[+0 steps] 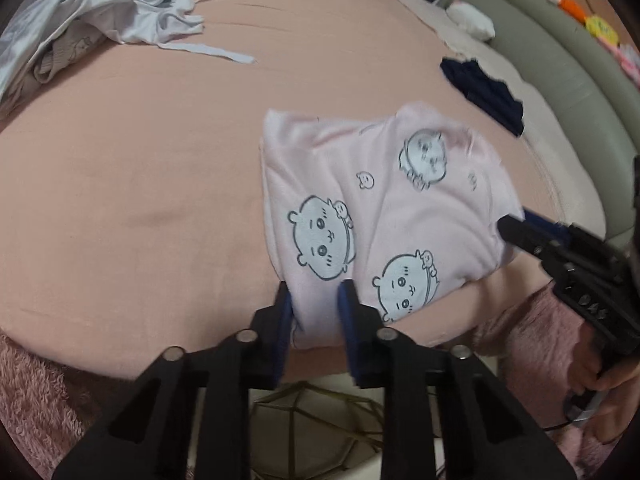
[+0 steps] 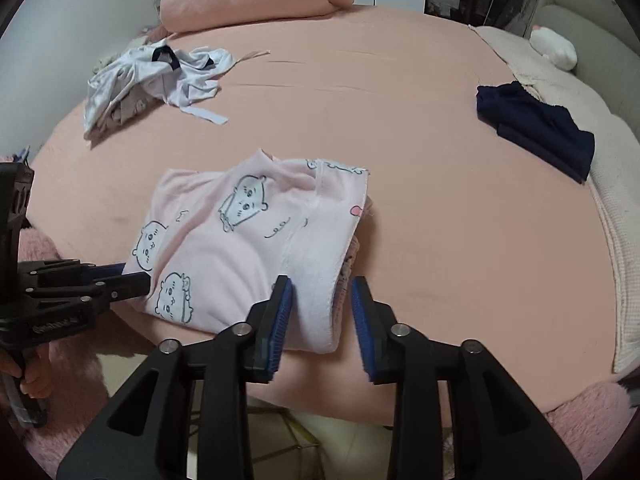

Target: Fold clothes

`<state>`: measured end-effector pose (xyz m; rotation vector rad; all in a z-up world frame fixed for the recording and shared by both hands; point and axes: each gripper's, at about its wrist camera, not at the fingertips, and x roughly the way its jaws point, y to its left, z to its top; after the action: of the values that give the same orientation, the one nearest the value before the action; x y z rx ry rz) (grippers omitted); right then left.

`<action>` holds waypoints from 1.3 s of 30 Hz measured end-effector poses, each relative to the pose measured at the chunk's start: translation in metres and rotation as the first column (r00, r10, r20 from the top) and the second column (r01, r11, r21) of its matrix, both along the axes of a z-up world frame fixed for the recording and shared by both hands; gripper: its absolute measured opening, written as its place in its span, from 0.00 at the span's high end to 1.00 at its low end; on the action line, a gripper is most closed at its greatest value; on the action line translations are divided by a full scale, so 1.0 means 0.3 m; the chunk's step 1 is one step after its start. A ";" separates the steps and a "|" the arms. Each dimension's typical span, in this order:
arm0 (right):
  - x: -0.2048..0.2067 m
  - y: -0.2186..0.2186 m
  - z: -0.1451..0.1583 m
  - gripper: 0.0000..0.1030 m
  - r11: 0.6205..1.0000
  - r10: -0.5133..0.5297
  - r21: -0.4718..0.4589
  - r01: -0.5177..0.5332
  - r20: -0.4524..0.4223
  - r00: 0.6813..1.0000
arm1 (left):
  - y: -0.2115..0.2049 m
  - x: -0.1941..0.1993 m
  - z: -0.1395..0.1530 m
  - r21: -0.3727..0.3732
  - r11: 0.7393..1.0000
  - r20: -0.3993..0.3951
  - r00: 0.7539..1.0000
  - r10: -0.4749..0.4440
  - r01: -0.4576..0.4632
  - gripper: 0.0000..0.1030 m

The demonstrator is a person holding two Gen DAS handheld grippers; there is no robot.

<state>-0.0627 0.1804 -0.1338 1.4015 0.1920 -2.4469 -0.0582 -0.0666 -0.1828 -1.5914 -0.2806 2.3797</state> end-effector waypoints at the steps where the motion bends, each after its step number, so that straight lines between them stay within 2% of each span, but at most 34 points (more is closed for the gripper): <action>1: 0.004 0.010 0.002 0.68 1.000 -0.003 -0.015 0.003 0.005 1.000 | 0.000 0.004 0.006 -0.001 1.000 -0.008 1.000 0.002 -0.002 0.86; 5: 0.038 0.070 0.027 0.68 0.993 -0.017 -0.118 0.020 0.027 0.999 | -0.018 0.019 0.020 0.024 0.999 -0.032 0.999 0.026 -0.026 0.90; 11: 0.067 0.076 0.024 0.69 0.985 0.011 -0.174 -0.006 0.025 1.000 | -0.030 0.019 0.021 0.045 0.999 -0.031 0.999 0.031 -0.029 0.89; 13: 0.042 0.050 -0.019 0.69 0.989 -0.005 -0.151 0.010 0.027 1.000 | -0.037 0.015 0.014 0.057 0.998 -0.023 0.999 0.035 -0.034 0.89; 16: 0.010 0.012 -0.069 0.70 0.998 0.020 -0.068 -0.017 0.033 0.999 | -0.036 0.016 0.011 0.047 0.998 -0.026 0.999 0.036 -0.035 0.90; 21: 0.021 0.032 -0.070 0.70 0.998 0.015 -0.053 -0.014 0.017 1.000 | -0.057 0.021 0.014 0.003 0.998 -0.037 0.997 0.062 -0.062 0.90; 22: 0.023 0.041 -0.067 0.70 0.999 0.009 -0.053 -0.008 0.019 1.000 | -0.071 0.020 0.013 -0.013 0.997 -0.034 0.997 0.076 -0.076 0.91; 23: 0.026 0.050 -0.065 0.70 0.999 0.001 -0.050 0.000 0.019 1.000 | -0.088 0.018 0.008 -0.067 0.992 -0.031 0.994 0.106 -0.108 1.00; 24: 0.029 0.060 -0.062 0.71 0.999 -0.009 -0.041 0.010 0.017 1.000 | -0.112 0.017 0.004 -0.064 0.989 -0.023 0.991 0.135 -0.136 1.00; 26: 0.033 0.084 -0.049 0.73 0.999 -0.022 -0.047 0.022 0.017 1.000 | -0.170 0.014 -0.002 0.054 0.982 0.009 0.984 0.179 -0.179 1.00; 27: 0.031 0.093 -0.042 0.73 0.997 -0.012 -0.079 0.014 0.034 0.999 | -0.199 0.013 -0.005 0.112 0.973 0.027 0.980 0.199 -0.201 1.00; 29: 0.030 0.101 -0.027 0.73 0.991 0.000 -0.130 0.006 0.043 0.999 | -0.199 0.009 0.026 0.159 0.971 -0.012 0.983 0.184 -0.179 0.99; 32: 0.033 0.097 0.001 0.72 0.990 -0.013 -0.139 0.014 0.010 1.000 | -0.141 0.001 0.058 0.170 0.980 -0.056 0.992 0.117 -0.106 0.95; 34: 0.037 0.104 0.026 0.72 0.989 -0.029 -0.147 0.026 -0.015 0.999 | -0.094 0.008 0.059 0.132 0.990 -0.069 0.996 0.062 -0.053 0.91; 35: 0.041 0.109 0.042 0.72 0.988 -0.034 -0.153 0.029 -0.034 0.999 | -0.076 0.013 0.055 0.116 0.993 -0.066 0.997 0.041 -0.033 0.84; 36: 0.048 0.112 0.062 0.72 0.987 -0.041 -0.159 0.032 -0.056 0.998 | -0.061 0.015 0.048 0.105 0.994 -0.058 0.998 0.024 -0.018 0.70; 37: 0.053 0.113 0.080 0.72 0.986 -0.043 -0.165 0.031 -0.074 0.996 | -0.047 0.018 0.042 0.094 0.996 -0.050 0.999 0.008 -0.003 0.64; 39: 0.059 0.095 0.105 0.72 0.983 -0.012 -0.185 -0.005 -0.088 0.996 | -0.025 0.035 0.044 0.057 0.998 -0.057 0.998 -0.026 0.029 0.62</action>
<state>-0.0449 0.2088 -0.1023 1.2171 -0.0186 -2.4598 -0.0476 -0.0740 -0.1696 -1.4908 -0.3115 2.3693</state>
